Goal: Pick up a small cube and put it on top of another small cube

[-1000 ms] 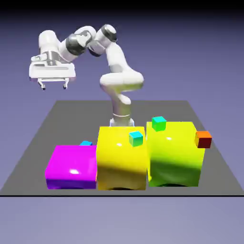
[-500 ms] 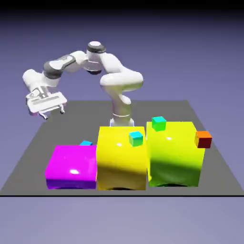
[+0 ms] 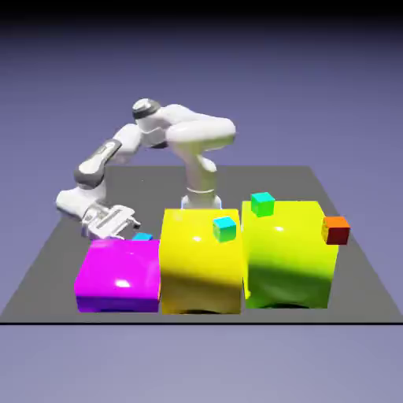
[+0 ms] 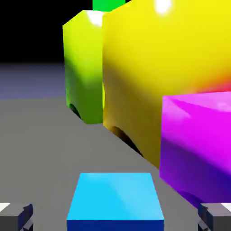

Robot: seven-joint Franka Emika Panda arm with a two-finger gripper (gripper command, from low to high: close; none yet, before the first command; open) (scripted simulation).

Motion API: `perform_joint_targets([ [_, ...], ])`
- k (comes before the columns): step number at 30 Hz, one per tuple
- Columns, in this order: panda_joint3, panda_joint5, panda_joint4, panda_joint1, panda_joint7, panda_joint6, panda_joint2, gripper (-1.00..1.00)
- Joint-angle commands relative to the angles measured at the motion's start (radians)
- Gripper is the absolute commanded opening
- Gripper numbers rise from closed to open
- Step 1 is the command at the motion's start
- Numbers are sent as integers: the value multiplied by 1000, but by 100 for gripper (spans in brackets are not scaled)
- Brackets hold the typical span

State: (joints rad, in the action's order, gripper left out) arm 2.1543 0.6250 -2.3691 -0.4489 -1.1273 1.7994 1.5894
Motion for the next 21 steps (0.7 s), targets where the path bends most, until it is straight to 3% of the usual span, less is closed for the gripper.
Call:
perform_joint_targets([
  [1, 0, 0, 0, 0, 0, 0, 0, -100],
  [6, -140, -107, 78, -8, -15, -131, -70, -100],
  [14, -410, -242, 95, -298, 9, -95, -320, -100],
  [21, -532, -280, 88, -552, 117, 46, -388, -100],
])
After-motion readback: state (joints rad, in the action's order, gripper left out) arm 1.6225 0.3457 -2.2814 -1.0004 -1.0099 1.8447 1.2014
